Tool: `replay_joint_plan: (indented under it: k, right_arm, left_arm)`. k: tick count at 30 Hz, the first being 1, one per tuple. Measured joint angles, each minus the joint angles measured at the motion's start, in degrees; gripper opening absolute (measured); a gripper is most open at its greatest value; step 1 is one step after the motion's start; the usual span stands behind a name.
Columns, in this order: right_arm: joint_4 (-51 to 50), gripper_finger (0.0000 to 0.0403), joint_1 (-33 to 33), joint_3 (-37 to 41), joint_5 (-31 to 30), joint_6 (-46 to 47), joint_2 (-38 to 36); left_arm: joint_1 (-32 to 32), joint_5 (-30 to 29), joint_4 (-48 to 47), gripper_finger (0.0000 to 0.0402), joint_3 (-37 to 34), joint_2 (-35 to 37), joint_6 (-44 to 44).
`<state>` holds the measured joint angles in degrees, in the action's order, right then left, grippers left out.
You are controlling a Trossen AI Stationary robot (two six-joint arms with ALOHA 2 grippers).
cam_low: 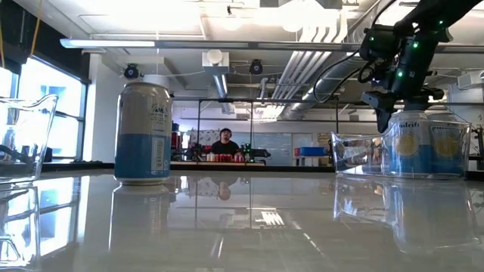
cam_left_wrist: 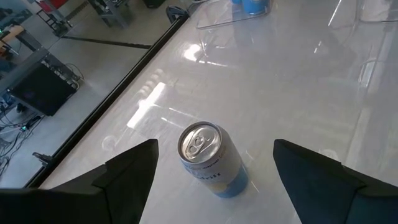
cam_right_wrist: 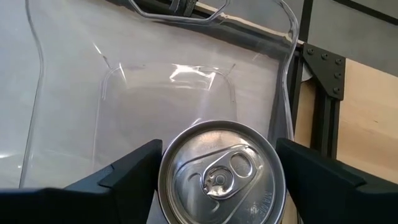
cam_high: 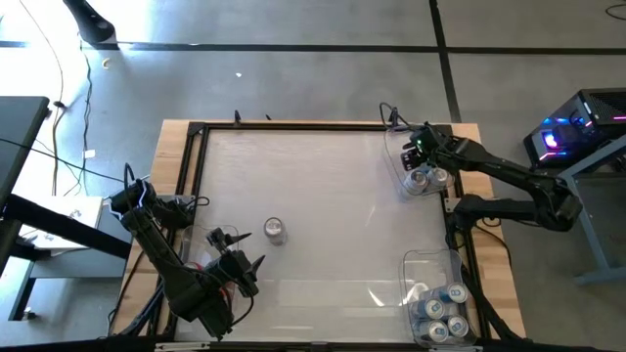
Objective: Sort soda cans
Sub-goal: Put the middle right blue-white soda can into the top right transparent bin, then put the middle left blue-white soda can into the top right transparent bin
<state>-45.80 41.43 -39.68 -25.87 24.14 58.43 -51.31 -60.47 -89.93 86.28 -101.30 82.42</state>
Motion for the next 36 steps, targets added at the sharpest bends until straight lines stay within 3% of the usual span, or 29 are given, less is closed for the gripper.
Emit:
replay_joint_plan:
  k: [13, 21, 31, 36]
  right_arm:
    - [0.9, 0.0303, 4.68, -0.02, 5.81, -2.68, -0.02]
    - [-0.29, 0.0332, 8.35, 0.34, 9.85, -4.24, 0.26]
    - [4.54, 0.0337, 8.34, 0.11, 5.04, -5.95, -4.45]
    - [10.56, 0.0337, 3.5, 0.11, 4.83, -10.31, -10.9]
  left_arm:
    - [0.02, 0.14, 0.0, 0.0314, 0.0, 0.0, 0.04]
    - [0.02, 0.39, 0.37, 0.0314, 0.0, 0.0, 0.06]
    - [0.02, 0.37, 0.35, 0.0314, 0.0, 0.0, 0.04]
    - [-0.54, -3.12, 0.09, 0.0314, -1.02, 0.36, 2.47]
